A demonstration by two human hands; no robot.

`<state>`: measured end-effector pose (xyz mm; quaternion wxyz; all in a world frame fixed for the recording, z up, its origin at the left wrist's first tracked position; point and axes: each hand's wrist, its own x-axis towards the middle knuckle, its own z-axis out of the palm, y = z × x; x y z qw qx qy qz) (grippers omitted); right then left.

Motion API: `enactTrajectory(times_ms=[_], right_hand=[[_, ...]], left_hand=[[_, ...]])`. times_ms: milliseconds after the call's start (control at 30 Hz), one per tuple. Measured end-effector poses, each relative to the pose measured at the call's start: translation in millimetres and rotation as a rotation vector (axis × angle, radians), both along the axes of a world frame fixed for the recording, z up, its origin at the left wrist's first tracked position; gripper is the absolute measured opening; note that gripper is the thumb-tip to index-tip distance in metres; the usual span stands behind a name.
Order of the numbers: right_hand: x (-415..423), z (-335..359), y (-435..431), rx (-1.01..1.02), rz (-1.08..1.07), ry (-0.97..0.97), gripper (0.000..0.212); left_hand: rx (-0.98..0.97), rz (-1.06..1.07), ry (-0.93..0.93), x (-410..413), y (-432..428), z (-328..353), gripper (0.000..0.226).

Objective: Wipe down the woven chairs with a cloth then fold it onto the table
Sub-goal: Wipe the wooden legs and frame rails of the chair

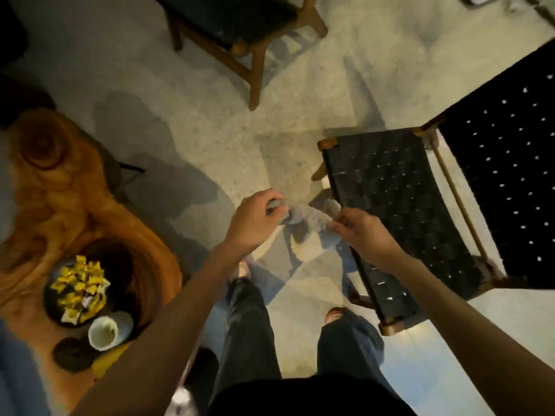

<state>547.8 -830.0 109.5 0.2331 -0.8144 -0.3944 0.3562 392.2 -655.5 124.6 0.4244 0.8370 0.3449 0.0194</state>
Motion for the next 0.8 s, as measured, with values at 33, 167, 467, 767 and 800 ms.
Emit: enactTrajectory(times_ms=[33,167,467,767,800], right_hand=[[-2,2,9,-0.009,-0.017,-0.083,0.021],[-11,17,35,-0.025,-0.049,-0.381,0.027],[-10,16,68,-0.153,-0.303,-0.188,0.015],[38,-16,105,-0.079,-0.619,-0.009,0.014],[44,-17,107,-0.076,-0.641,0.0,0.015]], left_hand=[[0.02,-0.047,0.0,3,15,1,0.013],[0.071,-0.217,0.018,15,64,13,0.012],[0.102,-0.372,0.013,76,121,19,0.016],[0.086,-0.469,0.082,150,165,-6,0.019],[0.079,-0.482,0.088,158,169,-7,0.019]])
